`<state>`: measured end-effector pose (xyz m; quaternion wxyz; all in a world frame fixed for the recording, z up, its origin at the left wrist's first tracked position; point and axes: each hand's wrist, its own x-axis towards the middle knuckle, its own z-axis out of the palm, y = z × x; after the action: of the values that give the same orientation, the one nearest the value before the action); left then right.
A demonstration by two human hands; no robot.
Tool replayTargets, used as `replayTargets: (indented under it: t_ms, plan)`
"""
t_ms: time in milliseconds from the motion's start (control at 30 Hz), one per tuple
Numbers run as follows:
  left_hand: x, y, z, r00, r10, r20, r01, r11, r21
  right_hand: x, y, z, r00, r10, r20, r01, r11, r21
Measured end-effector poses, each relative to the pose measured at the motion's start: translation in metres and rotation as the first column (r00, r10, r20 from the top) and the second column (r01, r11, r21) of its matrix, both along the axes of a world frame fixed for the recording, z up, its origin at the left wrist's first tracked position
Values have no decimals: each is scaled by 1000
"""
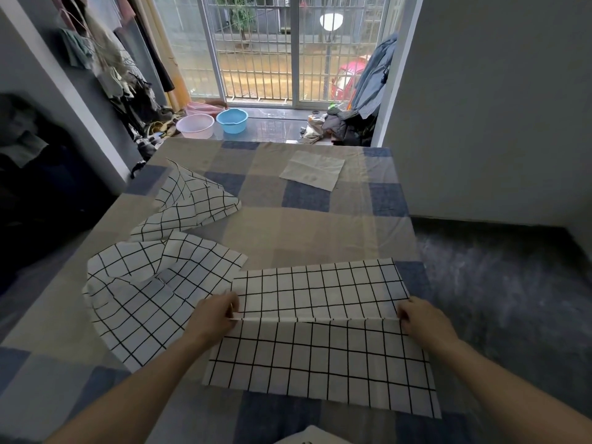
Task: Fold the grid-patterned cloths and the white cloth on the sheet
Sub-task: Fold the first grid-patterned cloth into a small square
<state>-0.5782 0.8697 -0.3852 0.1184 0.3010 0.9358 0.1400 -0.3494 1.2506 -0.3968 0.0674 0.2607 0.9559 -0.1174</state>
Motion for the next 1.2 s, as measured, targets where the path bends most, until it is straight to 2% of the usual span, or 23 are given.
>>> replayTargets:
  t_ms: [100, 233, 267, 300, 333, 400, 500, 533, 600, 633, 700, 733, 767, 800, 867, 933, 967, 1033, 1100, 1133, 1200]
  plan:
    - [-2, -4, 4, 999, 17, 37, -18, 999, 26, 0, 7, 7, 998, -8, -70, 3, 997, -73]
    - [-11, -8, 13, 1000, -29, -7, 29, 998, 48, 1, 16, 30, 973, -94, -211, 22, 948, -319]
    - [-13, -9, 17, 999, -25, 27, 23, 996, 89, 2, 17, 38, 965, -129, -229, 31, 922, -386]
    - [-14, -10, 24, 991, -14, 133, -8, 986, 165, 3, 19, 45, 958, -165, -235, 43, 892, -450]
    - [-14, -10, 32, 958, -17, 286, -59, 966, 254, 4, 21, 54, 953, -196, -232, 52, 858, -510]
    - [-11, -7, 56, 808, -69, 585, -183, 914, 361, 2, 25, 72, 944, -255, -208, 70, 774, -630]
    - [-10, 0, 82, 649, -149, 746, -219, 903, 371, -4, 37, 96, 940, -334, -73, 128, 540, -832]
    - [-12, 3, 88, 601, -154, 784, -233, 905, 356, -7, 44, 100, 949, -313, -22, 145, 498, -855]
    - [-19, 8, 88, 512, -113, 852, -271, 919, 285, -12, 58, 101, 966, -249, 63, 193, 542, -818]
    - [-23, 11, 85, 507, -79, 858, -259, 936, 240, -14, 64, 97, 971, -215, 101, 212, 588, -781]
    - [-33, 18, 69, 660, 33, 751, -200, 971, 133, -20, 68, 84, 970, -183, 161, 243, 717, -653]
    - [-39, 22, 59, 752, 98, 652, -212, 972, 98, -23, 67, 77, 965, -213, 153, 262, 766, -587]
    - [-44, 27, 48, 804, 168, 570, -268, 959, 95, -28, 65, 69, 955, -278, 103, 288, 788, -544]
    - [-48, 33, 40, 816, 219, 534, -341, 930, 139, -34, 62, 62, 925, -379, 26, 330, 769, -547]
    - [-51, 47, 28, 834, 282, 475, -437, 863, 255, -49, 55, 51, 796, -592, -126, 408, 679, -611]
    - [-49, 61, 19, 911, 326, 253, -393, 873, 290, -61, 44, 44, 680, -696, -231, 463, 652, -600]
    - [-45, 66, 14, 946, 301, 123, -324, 908, 268, -65, 36, 40, 680, -684, -264, 478, 687, -547]
    - [-31, 73, 6, 994, 103, -28, -98, 985, 146, -67, 16, 33, 765, -580, -281, 456, 795, -400]
    - [-19, 79, -5, 990, -134, -50, 135, 991, 18, -65, -1, 21, 869, -395, -297, 348, 916, -200]
    - [-15, 81, -13, 979, -200, -29, 199, 980, -19, -64, -6, 14, 902, -305, -305, 281, 952, -123]
    - [-11, 87, -28, 962, -271, 14, 271, 962, -43, -64, -13, 0, 942, -197, -272, 177, 979, -98]
